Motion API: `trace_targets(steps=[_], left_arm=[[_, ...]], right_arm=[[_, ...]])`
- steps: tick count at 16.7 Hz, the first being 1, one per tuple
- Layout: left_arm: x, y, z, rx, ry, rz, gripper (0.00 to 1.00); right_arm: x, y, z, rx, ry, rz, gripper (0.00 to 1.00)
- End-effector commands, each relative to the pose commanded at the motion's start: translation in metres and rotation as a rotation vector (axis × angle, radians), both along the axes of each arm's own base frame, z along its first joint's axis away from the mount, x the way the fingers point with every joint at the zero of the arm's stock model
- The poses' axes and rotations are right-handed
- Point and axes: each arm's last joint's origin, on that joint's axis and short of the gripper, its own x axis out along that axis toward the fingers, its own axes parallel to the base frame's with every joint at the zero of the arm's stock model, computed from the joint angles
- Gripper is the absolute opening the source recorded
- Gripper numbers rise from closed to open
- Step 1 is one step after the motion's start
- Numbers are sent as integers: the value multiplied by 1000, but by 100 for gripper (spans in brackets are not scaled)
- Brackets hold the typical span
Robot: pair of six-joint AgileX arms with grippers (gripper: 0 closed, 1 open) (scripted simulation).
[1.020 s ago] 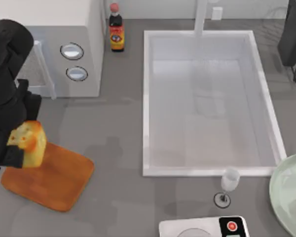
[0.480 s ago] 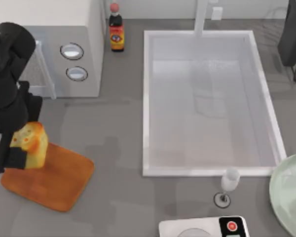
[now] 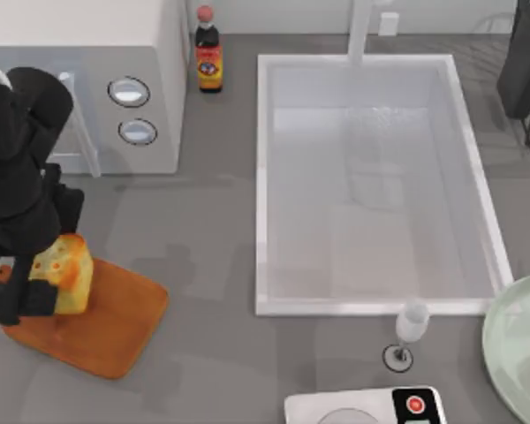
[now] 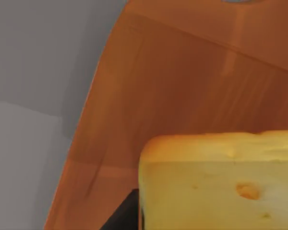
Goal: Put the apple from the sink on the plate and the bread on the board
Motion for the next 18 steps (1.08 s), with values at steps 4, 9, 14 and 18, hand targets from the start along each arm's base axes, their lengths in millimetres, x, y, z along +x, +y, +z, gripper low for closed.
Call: trace_targets(steps=[4,9,14,18], left_arm=[[-1,0,-9,1,2,0,0],[-1,0,-9,1,2,0,23],[-1,0,-9,1,2,0,60],[-1,0,-9,1,2,0,90]], right_arm=[[0,0,0,0,0,0,100],[0,0,0,0,0,0,100],[0,0,0,0,0,0,100],[0,0,0,0,0,0,100]])
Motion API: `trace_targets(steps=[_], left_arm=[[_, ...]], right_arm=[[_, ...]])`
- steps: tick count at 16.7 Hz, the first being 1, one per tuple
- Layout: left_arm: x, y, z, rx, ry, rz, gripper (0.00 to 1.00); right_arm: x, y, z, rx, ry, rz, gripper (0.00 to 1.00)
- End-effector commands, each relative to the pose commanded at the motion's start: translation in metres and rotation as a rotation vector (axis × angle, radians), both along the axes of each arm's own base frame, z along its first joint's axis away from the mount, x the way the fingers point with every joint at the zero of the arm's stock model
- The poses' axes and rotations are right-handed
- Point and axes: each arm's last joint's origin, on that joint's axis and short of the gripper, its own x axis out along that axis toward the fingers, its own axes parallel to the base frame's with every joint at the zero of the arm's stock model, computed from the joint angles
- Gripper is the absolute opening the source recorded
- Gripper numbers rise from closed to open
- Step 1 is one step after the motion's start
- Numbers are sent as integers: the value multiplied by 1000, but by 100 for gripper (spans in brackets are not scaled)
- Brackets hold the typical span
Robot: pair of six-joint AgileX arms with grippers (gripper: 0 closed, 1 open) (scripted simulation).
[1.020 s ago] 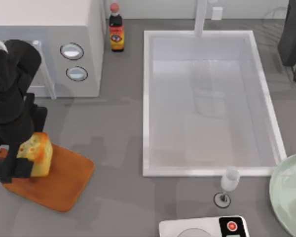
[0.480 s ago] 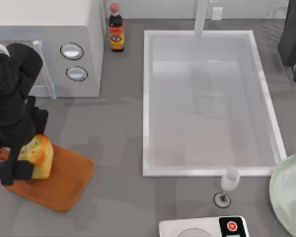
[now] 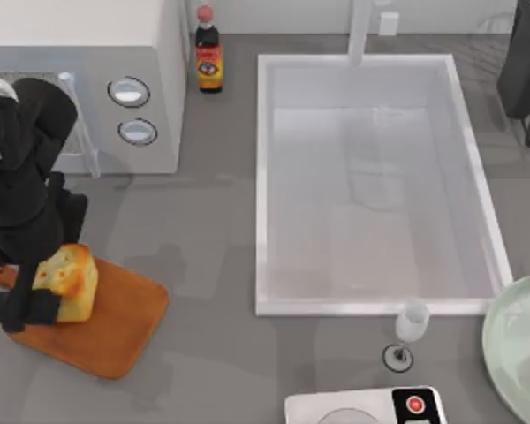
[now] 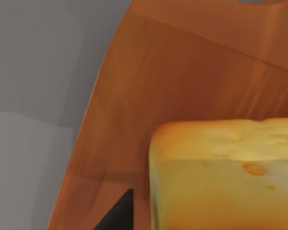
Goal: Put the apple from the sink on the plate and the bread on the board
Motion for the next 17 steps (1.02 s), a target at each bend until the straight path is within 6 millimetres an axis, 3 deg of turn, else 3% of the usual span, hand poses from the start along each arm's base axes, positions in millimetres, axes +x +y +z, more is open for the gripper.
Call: trace_targets(steps=[2,11,14,17], left_arm=[[0,0,0,0,0,0,100],[0,0,0,0,-1,1,100],[-7,3,11,-9,-53,-40,100],[-27,8,30,-21,-182,-153,100]], right_arm=[[0,0,0,0,0,0,100],[0,0,0,0,0,0,100],[0,0,0,0,0,0,100],[0,0,0,0,0,0,100]])
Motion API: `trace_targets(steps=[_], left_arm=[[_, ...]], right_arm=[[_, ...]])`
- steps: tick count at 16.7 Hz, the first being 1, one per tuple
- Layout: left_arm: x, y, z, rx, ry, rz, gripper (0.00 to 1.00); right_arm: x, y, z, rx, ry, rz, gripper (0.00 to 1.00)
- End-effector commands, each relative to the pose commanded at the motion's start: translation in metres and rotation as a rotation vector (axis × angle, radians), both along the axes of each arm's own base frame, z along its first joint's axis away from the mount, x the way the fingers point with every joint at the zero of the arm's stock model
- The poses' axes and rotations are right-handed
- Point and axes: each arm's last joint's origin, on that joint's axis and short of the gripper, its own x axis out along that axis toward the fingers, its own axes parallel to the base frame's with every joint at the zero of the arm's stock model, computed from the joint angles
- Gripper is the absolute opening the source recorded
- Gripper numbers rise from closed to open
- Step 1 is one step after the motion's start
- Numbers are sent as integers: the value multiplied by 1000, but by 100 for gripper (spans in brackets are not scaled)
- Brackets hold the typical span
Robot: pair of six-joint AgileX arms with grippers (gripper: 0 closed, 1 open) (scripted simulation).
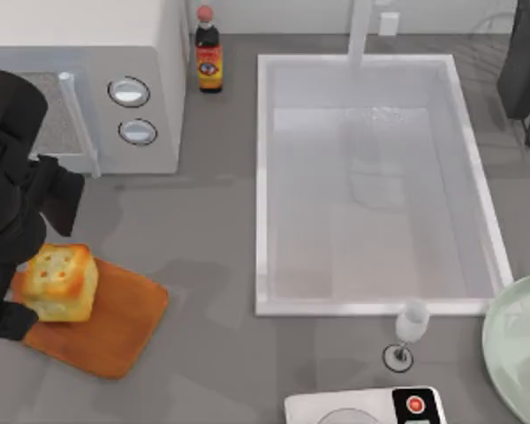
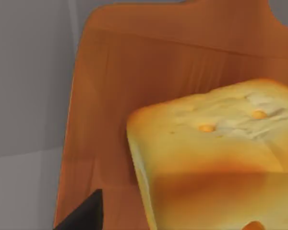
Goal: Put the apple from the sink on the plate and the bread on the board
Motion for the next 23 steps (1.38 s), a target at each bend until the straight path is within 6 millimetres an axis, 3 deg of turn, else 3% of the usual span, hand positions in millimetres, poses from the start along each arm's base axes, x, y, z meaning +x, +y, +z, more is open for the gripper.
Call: trace_targets(steps=[7,11,18,23], left_arm=[[-92,24,42,142,-604,-451,100],[-134,36,31,420,-917,-684,100],[-162,48,-6,991,-1155,-894,100],[-163,51,-15,1124,-1172,-911,100]], right_arm=[[0,0,0,0,0,0,100],[0,0,0,0,0,0,100],[0,0,0,0,0,0,100],[0,0,0,0,0,0,100]])
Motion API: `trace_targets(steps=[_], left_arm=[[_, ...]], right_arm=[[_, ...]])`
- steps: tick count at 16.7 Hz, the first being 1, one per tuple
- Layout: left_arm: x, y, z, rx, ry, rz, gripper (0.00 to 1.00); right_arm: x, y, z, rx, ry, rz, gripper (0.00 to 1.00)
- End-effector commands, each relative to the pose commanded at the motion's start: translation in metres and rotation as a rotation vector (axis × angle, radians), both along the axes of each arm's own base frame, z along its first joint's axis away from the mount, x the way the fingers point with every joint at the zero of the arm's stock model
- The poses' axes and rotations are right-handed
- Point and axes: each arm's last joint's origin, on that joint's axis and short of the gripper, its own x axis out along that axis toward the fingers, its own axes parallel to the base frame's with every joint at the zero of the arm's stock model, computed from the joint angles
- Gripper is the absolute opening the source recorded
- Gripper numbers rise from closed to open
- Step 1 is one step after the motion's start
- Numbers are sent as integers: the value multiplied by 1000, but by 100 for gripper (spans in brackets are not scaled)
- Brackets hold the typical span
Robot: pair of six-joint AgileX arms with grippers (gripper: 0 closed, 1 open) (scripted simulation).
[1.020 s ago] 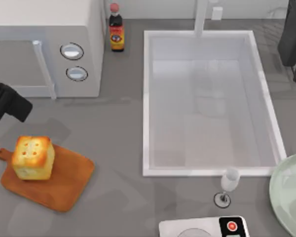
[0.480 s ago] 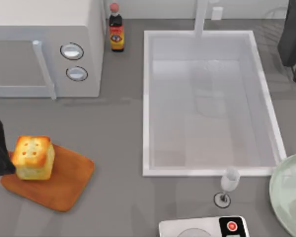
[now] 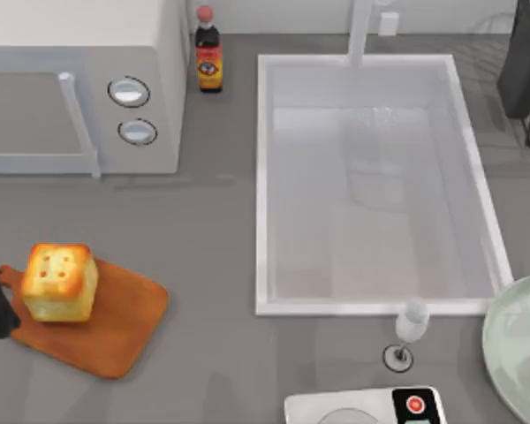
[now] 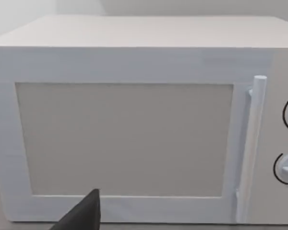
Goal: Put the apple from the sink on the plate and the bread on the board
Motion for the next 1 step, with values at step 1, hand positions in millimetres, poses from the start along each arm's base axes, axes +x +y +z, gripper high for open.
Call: trace_targets(steps=[1], left_arm=[[0,0,0,0,0,0,100]], right_arm=[[0,0,0,0,0,0,100]])
